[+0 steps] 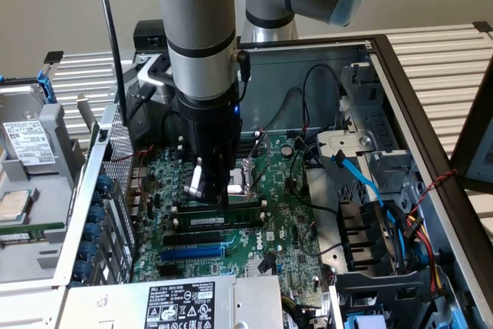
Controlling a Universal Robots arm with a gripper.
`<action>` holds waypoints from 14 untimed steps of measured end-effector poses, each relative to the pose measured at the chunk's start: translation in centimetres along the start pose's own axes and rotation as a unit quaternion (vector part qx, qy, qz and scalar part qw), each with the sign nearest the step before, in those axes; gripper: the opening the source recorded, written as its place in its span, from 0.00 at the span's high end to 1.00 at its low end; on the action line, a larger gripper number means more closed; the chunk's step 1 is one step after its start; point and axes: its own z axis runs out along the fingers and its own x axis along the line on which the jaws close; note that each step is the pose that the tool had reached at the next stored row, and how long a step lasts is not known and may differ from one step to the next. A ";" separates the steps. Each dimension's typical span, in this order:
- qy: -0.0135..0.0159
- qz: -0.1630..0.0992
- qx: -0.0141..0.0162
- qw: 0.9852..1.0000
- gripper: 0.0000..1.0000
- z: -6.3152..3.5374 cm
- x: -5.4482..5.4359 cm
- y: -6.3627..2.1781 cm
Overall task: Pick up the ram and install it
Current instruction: 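Press down the ram until it locks into place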
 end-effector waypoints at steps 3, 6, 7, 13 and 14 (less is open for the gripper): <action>0.000 0.025 0.001 1.000 0.89 0.05 0.0 0.00; 0.001 0.051 0.002 0.999 0.89 0.10 0.0 0.00; 0.001 0.059 0.002 0.998 0.89 0.12 0.0 0.00; 0.001 0.110 0.004 0.994 0.89 0.17 0.0 0.00; 0.001 0.118 0.004 0.993 0.89 0.17 0.0 0.00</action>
